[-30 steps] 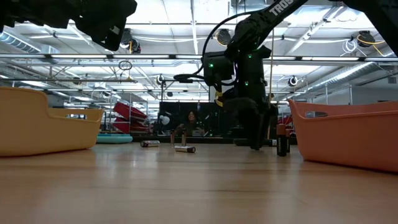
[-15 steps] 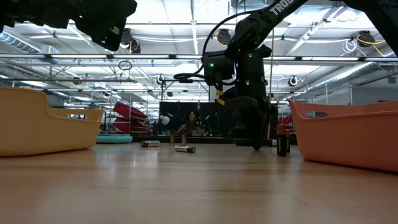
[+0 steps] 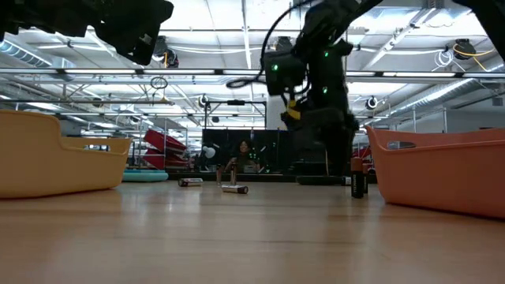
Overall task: Sort batteries
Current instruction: Put the black battery into the orange bin
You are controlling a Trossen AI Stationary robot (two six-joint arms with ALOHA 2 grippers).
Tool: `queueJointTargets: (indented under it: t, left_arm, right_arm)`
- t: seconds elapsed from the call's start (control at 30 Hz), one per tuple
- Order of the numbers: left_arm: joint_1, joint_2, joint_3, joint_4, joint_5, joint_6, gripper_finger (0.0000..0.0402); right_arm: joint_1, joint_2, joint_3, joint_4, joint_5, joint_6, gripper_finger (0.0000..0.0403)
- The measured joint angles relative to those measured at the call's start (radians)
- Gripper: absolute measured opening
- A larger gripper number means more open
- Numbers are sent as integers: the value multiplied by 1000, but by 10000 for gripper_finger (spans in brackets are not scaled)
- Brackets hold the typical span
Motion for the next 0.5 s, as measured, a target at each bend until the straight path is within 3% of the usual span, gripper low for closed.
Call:
queueJointTargets:
  t: [0.2, 0.37, 0.5]
  left_arm:
    - [0, 0, 0, -14, -1, 0, 184]
    - [0, 0, 0, -14, -11, -1, 184]
    - [0, 0, 0, -14, -28, -20, 184]
  right_arm:
    - [158, -116, 0, -56, -47, 40, 14]
    - [318, -232, 0, -101, -62, 175, 17]
    - [430, -312, 1, -113, -47, 311, 44]
